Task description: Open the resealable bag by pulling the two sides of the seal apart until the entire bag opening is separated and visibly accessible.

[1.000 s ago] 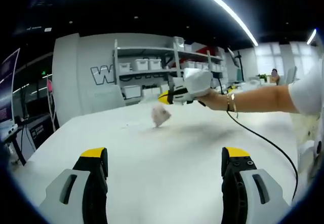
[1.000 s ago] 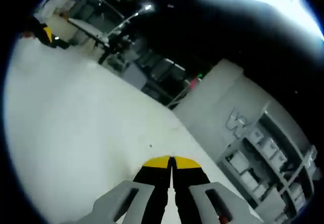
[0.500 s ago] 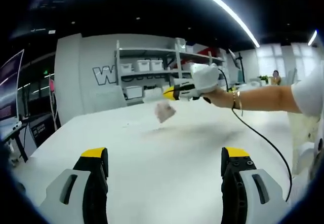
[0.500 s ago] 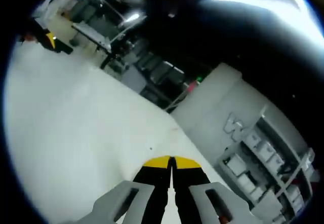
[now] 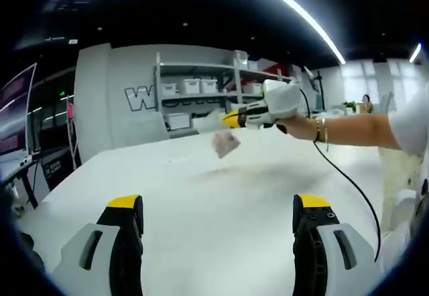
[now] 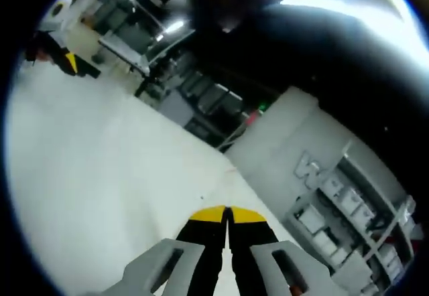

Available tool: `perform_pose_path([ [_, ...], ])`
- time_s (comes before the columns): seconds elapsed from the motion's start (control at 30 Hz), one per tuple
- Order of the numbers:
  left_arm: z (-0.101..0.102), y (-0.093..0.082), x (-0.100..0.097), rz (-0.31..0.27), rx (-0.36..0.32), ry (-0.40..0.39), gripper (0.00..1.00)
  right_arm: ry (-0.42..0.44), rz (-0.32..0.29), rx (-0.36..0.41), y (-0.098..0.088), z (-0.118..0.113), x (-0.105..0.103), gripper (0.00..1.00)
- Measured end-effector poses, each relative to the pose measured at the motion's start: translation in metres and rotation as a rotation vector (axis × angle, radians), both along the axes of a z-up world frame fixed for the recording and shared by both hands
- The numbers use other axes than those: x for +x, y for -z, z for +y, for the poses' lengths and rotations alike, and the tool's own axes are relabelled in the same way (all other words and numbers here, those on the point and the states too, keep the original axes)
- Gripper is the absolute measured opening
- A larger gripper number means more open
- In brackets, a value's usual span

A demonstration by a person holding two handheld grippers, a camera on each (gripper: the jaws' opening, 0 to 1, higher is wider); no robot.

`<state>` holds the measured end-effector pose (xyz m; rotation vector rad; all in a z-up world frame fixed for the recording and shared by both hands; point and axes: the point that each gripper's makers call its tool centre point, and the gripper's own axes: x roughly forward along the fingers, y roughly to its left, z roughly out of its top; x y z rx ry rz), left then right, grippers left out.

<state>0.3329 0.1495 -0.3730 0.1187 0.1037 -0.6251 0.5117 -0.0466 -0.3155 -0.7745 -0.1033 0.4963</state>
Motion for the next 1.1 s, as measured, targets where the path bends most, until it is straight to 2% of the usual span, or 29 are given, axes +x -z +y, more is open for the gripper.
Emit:
perform_pose_path([
  [0.57,-0.007,-0.002,-0.014,0.008,0.007,0.002,0.91,-0.01,0.006,0.046,-0.002,-0.017,-0.045,0.0],
  [0.83,-0.009,0.0,-0.018,0.02,0.009,0.015,0.89,-0.015,-0.011,0.072,-0.009,-0.027,-0.07,0.0],
  [1.1,-0.005,0.004,-0.02,0.026,0.013,0.017,0.87,-0.03,-0.011,0.078,-0.004,-0.031,-0.09,0.0],
])
